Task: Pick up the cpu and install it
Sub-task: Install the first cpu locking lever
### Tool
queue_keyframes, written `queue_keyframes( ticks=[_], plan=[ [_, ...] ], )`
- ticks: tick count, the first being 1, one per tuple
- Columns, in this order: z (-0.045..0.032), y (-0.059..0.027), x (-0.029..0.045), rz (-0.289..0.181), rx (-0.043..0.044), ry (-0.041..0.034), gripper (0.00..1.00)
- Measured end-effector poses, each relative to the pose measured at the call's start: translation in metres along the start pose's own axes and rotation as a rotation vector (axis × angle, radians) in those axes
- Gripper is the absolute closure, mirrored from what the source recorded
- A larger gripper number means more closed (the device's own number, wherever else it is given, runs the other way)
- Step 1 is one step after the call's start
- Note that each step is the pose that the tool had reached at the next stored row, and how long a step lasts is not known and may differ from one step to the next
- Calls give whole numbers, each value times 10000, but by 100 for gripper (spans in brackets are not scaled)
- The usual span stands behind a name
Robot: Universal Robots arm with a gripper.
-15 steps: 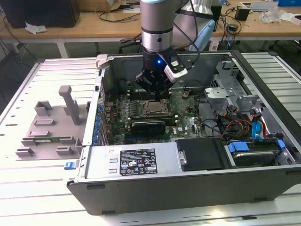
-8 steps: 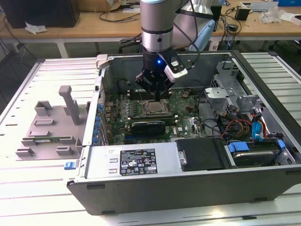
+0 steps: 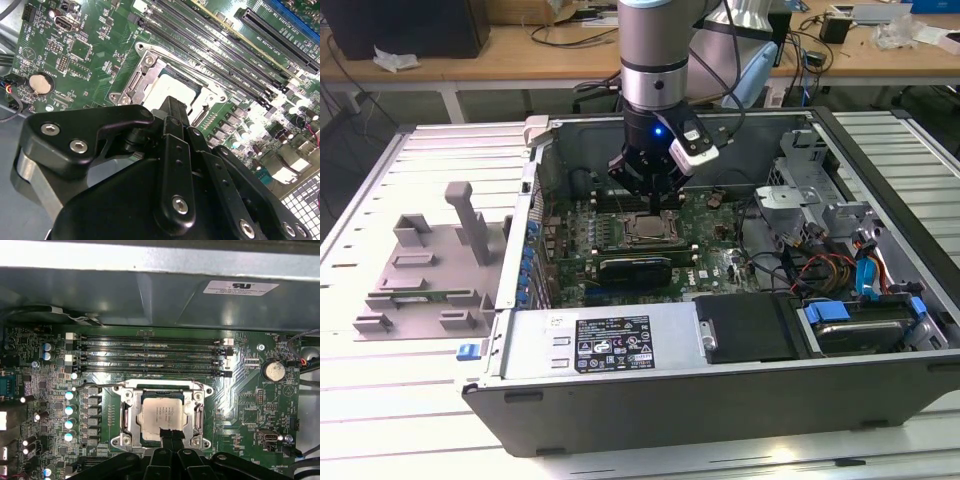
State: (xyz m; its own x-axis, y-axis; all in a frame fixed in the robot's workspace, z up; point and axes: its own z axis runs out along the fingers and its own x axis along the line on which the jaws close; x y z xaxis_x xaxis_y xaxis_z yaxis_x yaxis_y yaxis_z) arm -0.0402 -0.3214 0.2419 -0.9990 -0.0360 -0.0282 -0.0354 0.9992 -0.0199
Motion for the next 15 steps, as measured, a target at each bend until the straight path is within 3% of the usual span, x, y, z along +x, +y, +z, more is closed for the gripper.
queue_keyframes(
  ticks=[9,15],
  plan=[
    [0,-1,10,1,-1,0,89],
    [-4,3,120,-1,0,1,89]
  ],
)
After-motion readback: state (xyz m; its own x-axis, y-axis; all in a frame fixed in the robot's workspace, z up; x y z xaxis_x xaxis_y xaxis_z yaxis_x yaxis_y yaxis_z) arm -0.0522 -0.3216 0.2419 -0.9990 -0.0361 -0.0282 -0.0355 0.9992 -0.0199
